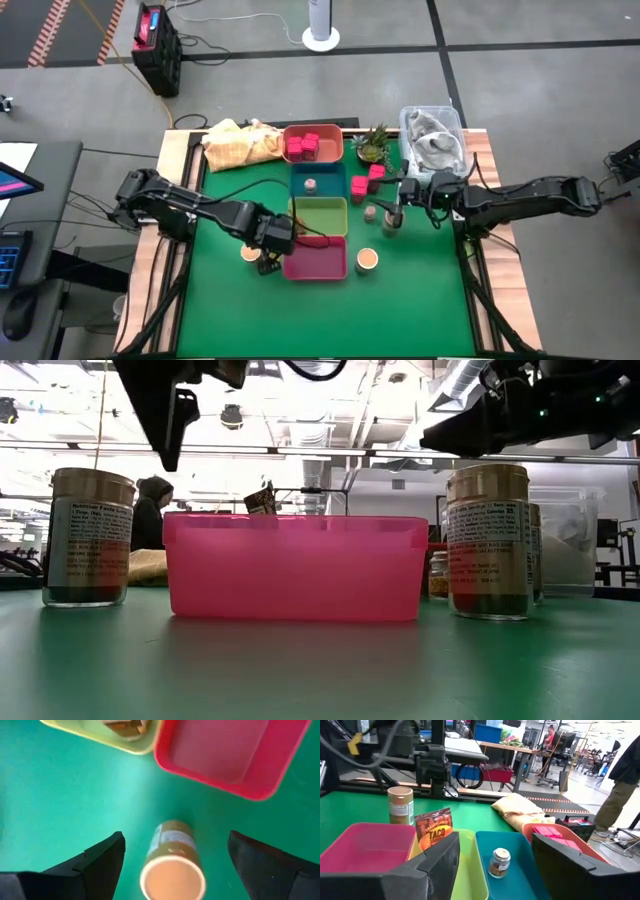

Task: Sort spices by type
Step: Put the gold seasoning bottle into the red bin

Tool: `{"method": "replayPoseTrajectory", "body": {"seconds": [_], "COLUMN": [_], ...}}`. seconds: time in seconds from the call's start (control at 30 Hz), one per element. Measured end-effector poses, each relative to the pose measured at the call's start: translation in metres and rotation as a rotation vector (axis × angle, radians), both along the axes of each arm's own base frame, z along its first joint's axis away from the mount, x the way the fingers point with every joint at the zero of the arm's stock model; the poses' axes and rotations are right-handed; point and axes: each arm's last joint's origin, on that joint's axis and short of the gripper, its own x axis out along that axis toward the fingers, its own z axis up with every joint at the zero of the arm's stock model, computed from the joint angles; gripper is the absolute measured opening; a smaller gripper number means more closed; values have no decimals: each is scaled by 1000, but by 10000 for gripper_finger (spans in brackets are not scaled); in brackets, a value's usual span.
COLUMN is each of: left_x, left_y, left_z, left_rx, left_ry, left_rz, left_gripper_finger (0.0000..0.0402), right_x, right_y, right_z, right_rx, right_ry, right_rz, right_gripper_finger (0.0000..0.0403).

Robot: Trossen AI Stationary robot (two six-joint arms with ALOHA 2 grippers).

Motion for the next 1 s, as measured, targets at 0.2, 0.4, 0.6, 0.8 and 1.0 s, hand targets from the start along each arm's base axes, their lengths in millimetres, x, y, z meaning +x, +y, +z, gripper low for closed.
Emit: {"method": "replayPoseTrajectory", "body": {"seconds": [0.2, 0.4, 0.6, 0.8, 1.0], "left_x": [-6, -9, -21, -26, -28], "left_y": [-10, -20, -26, -31, -33], "left_z": [-12, -27, -48, -57, -58], "left_rx": [60, 60, 72, 41, 34], "left_ry": [13, 3, 74, 96, 111], "left_rz": [-3, -6, -12, -8, -22], "left_gripper_finger": [342, 342, 342, 342, 338], "right_x": [0, 1, 1, 0, 0], "right_y": [2, 3, 3, 3, 3], "right_z": [0, 1, 1, 1, 0], "right_rx": [-4, -2, 9, 18, 20], "right_ry": [2, -8, -12, -12, -8], "right_rz": [10, 21, 20, 19, 19], "right_gripper_finger": [276, 276, 276, 276, 276]}}
